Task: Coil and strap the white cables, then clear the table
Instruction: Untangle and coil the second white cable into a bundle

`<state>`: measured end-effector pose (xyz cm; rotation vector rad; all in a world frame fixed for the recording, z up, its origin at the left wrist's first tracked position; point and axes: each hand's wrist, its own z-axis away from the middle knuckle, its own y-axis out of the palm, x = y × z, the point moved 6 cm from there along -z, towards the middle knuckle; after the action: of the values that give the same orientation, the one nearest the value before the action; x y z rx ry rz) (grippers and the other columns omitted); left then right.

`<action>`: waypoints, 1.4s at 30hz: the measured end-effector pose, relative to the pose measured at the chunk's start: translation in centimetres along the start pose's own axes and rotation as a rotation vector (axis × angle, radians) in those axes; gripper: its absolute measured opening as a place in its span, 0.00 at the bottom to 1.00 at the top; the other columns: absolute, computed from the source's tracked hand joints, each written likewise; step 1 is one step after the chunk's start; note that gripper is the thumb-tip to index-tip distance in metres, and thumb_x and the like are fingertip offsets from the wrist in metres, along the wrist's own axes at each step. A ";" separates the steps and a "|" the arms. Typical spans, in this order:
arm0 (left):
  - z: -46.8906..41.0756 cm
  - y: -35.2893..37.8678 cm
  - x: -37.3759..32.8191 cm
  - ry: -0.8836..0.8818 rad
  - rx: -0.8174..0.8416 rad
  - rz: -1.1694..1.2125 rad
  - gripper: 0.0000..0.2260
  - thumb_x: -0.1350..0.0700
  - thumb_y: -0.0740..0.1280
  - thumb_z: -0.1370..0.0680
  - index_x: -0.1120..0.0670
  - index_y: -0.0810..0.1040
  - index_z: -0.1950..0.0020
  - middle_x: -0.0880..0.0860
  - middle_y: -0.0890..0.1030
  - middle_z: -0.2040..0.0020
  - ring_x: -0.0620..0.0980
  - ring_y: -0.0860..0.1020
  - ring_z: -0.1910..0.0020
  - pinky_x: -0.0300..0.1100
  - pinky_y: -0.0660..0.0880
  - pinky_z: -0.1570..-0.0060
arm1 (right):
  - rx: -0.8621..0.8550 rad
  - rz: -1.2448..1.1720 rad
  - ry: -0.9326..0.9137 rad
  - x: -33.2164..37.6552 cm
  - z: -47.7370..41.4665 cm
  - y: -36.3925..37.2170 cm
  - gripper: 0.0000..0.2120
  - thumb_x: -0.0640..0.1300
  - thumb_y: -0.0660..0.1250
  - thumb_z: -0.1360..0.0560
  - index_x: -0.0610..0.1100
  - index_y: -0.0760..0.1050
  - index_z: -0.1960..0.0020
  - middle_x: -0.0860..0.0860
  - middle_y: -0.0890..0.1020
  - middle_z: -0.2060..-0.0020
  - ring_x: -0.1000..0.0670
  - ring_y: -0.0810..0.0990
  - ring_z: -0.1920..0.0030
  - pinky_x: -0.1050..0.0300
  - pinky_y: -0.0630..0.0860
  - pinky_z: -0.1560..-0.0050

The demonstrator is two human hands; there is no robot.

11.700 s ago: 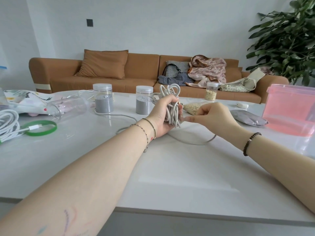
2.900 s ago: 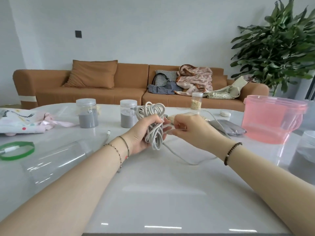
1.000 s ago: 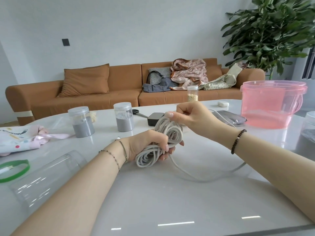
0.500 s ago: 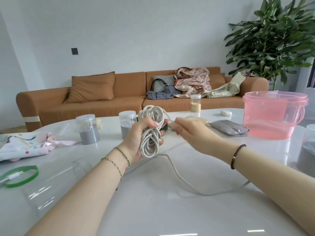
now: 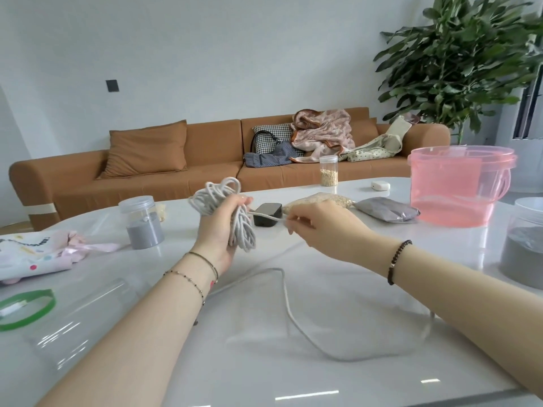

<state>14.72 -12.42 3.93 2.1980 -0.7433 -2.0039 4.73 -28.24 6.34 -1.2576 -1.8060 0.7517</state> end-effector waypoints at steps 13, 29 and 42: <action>-1.1 -2.2 -1.0 0.126 -0.298 0.296 0.09 0.49 0.69 0.22 0.53 0.73 0.50 0.52 0.77 0.58 0.48 0.79 0.58 0.43 0.78 0.55 | 0.447 -0.833 0.024 3.5 1.6 4.3 0.13 0.45 0.58 0.16 0.52 0.78 0.37 0.51 0.71 0.73 0.51 0.64 0.75 0.60 0.64 0.72; 2.6 3.6 0.0 -0.248 0.360 0.255 0.09 0.52 0.69 0.24 0.58 0.78 0.53 0.55 0.80 0.62 0.51 0.82 0.60 0.61 0.71 0.32 | 0.082 -0.206 0.249 -2.7 0.0 1.4 0.19 0.65 0.74 0.33 0.50 0.83 0.66 0.53 0.79 0.75 0.56 0.71 0.75 0.59 0.68 0.69; 1.4 2.1 0.5 -0.227 0.183 0.140 0.09 0.54 0.70 0.22 0.57 0.79 0.59 0.53 0.81 0.63 0.48 0.82 0.64 0.54 0.81 0.50 | -0.202 -0.088 -0.304 0.7 0.1 -0.7 0.08 0.49 0.63 0.21 0.51 0.80 0.52 0.57 0.77 0.62 0.51 0.75 0.63 0.48 0.75 0.61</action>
<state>12.73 -14.12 4.03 1.9597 -1.1153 -2.2159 4.13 -27.78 7.06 -1.2324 -2.2156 0.7578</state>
